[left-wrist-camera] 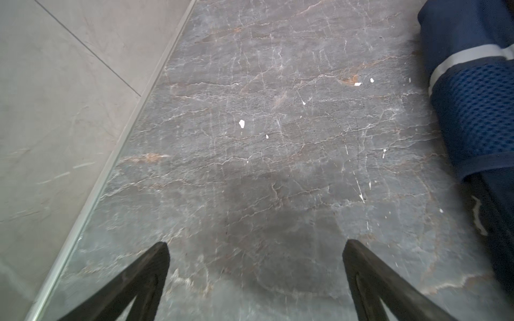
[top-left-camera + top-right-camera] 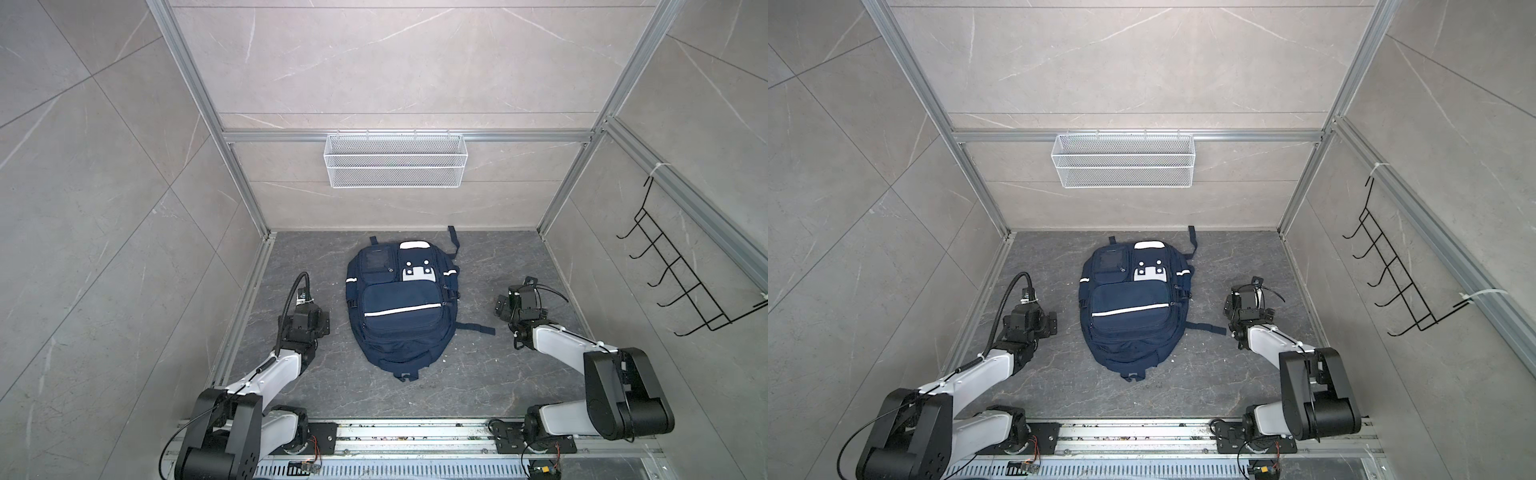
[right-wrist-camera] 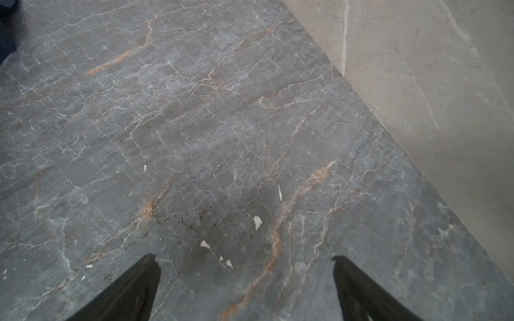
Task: Pack books, pencil case, and school supplies into a backpack
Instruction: Reset both arms
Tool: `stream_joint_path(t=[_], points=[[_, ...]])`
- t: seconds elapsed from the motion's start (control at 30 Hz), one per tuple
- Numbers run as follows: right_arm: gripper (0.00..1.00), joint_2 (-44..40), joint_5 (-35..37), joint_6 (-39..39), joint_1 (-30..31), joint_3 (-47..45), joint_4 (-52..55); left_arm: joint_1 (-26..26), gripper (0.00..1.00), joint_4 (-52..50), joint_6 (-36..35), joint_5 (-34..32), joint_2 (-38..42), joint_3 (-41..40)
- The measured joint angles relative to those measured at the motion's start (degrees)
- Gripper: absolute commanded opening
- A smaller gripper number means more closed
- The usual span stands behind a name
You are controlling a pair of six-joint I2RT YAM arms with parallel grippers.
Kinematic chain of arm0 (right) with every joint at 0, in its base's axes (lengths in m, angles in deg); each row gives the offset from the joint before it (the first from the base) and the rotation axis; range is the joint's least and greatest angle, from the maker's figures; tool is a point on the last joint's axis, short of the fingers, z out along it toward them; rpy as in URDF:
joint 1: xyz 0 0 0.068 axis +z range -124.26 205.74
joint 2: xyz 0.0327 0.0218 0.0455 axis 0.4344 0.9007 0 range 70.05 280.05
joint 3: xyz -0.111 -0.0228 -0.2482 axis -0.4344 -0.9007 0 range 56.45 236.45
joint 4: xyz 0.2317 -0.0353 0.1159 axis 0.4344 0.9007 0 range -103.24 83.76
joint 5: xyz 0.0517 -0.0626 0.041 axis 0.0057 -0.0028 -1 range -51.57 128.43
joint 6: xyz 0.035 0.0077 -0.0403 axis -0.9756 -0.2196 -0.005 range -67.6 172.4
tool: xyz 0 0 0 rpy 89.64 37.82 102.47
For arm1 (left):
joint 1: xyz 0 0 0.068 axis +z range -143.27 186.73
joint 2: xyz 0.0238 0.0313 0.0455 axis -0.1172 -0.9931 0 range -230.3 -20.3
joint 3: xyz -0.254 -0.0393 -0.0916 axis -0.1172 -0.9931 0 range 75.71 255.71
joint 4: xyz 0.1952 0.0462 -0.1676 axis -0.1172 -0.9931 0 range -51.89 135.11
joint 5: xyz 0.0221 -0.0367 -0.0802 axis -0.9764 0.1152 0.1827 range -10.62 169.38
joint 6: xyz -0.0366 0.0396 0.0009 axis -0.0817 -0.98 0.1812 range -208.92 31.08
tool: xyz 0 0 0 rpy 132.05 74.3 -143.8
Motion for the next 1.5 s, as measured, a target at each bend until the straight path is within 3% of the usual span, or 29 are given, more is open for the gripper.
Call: stream_joint_path(t=[0.4, 0.63, 1.1, 1.5], points=[[1.0, -2.7, 2.1, 0.0, 0.0, -2.1, -7.3, 7.0, 1.0, 10.7, -0.7, 8.8, -7.4, 1.7], [1.0, 5.8, 2.1, 2.8, -0.9, 1.0, -12.7, 8.9, 1.0, 14.8, -1.1, 12.3, -12.3, 4.1], [1.0, 4.7, -12.3, 10.5, -1.3, -10.7, -34.5, 12.2, 1.0, 18.8, -1.4, 19.0, -15.6, 4.5], [1.0, 5.5, -14.8, 12.0, -1.4, -13.1, -42.5, 13.6, 1.0, 28.3, -1.4, 23.2, -16.5, -0.7]])
